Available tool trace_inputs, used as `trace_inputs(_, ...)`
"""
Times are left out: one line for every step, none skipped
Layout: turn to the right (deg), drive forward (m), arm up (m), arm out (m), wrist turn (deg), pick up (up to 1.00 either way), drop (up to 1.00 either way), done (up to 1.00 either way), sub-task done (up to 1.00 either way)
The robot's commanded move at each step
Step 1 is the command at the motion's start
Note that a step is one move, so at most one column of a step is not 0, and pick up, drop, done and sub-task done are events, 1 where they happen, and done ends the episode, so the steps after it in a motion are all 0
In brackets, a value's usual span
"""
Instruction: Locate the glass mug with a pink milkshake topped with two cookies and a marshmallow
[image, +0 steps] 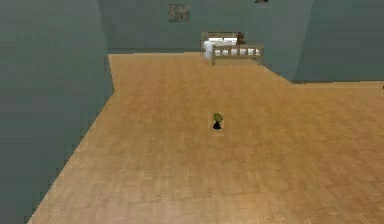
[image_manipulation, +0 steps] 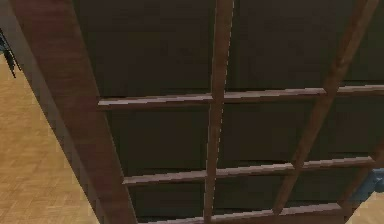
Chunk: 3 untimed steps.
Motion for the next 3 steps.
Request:
trace_inputs(0.0,0.30,0.00,0.00,0.0,0.00,0.00,0.00,0.00)
trace_inputs(36.0,0.00,0.00,0.00,0.0,0.00,0.00,0.00,0.00)
trace_inputs(0.0,0.30,0.00,0.00,0.0,0.00,0.00,0.00,0.00)
